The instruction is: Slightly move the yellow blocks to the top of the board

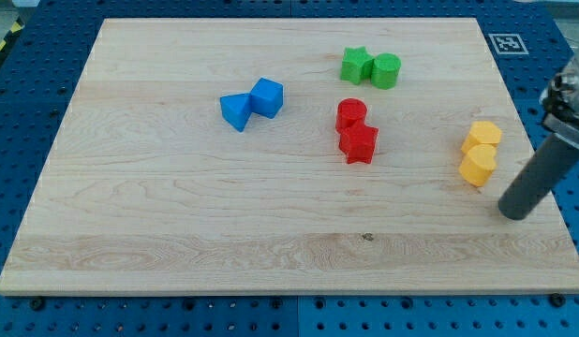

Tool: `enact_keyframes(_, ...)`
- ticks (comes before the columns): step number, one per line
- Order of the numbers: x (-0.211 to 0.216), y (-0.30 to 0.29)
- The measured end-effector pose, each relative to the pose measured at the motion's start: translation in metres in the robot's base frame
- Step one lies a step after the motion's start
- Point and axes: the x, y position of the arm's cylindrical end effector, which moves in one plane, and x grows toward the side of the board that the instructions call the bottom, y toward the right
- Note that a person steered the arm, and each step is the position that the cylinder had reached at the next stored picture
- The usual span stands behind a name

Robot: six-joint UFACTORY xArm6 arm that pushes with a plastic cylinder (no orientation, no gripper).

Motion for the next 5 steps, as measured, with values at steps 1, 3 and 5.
enact_keyframes(1, -0.02, -0.003)
enact_keyframes(3, -0.038, -0.003)
enact_keyframes(5, -0.016, -0.004)
